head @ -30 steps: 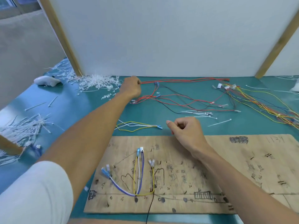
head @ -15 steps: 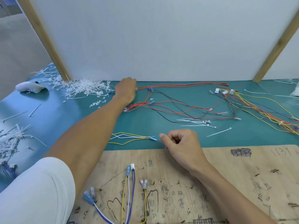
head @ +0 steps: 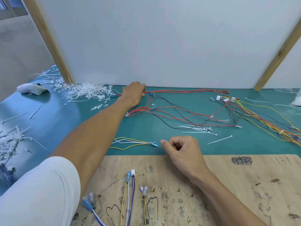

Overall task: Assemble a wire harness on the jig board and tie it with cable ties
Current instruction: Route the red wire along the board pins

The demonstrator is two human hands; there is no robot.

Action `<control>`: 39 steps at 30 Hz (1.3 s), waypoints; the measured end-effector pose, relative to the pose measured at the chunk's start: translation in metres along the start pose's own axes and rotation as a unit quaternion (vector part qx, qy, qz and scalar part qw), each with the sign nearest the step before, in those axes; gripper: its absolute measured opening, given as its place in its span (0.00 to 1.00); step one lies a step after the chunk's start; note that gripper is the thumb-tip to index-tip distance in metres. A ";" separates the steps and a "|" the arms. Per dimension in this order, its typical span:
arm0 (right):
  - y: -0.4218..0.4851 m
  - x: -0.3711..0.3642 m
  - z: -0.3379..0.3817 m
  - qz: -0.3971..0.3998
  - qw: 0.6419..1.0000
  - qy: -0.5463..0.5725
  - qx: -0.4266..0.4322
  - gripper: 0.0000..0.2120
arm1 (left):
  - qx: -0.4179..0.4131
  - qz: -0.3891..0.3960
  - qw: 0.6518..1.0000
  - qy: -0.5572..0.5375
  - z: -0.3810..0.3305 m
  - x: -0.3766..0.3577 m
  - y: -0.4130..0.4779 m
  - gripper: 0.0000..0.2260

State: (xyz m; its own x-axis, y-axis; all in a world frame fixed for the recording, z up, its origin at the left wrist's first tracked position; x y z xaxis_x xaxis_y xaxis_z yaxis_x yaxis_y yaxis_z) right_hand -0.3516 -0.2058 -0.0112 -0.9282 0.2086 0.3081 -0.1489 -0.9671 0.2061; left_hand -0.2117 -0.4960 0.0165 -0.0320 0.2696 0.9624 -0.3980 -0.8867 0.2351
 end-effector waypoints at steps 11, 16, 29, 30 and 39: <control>-0.001 -0.001 0.001 0.001 1.000 0.000 0.002 0.23 | -0.028 0.008 0.996 0.088 -0.016 -0.004 0.006 0.13; 0.000 -0.001 0.001 0.003 1.000 0.006 0.002 0.23 | -0.008 -0.066 0.996 0.060 -0.021 0.024 0.010 0.10; -0.003 0.002 0.002 -0.015 0.994 0.099 -0.052 0.25 | -0.121 -0.261 0.943 -0.169 -0.064 0.191 -0.112 0.11; -0.005 0.003 0.003 -0.016 0.989 0.129 -0.066 0.23 | -0.124 -0.268 0.938 -0.183 -0.067 0.198 -0.129 0.11; 0.013 0.033 0.028 0.006 0.804 0.577 -0.143 0.20 | -0.037 -0.268 0.921 -0.281 -0.068 0.220 -0.252 0.07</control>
State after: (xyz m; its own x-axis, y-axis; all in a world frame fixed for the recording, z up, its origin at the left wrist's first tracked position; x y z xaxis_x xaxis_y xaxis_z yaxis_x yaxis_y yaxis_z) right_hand -0.3748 -0.2069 0.0279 -0.6048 0.0848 -0.7918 -0.0558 -0.9964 -0.0640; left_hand -0.1806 -0.1881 0.1596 0.6581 0.4068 0.6335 -0.2799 -0.6489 0.7075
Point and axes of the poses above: each hand's wrist, its own y-axis towards the middle knuckle, its own x-axis out of the back of the hand, z = x × y, the point moved 9 cm from there along y, towards the middle knuckle, and after that the axes turned 12 degrees about y, right-handed, at the moved point
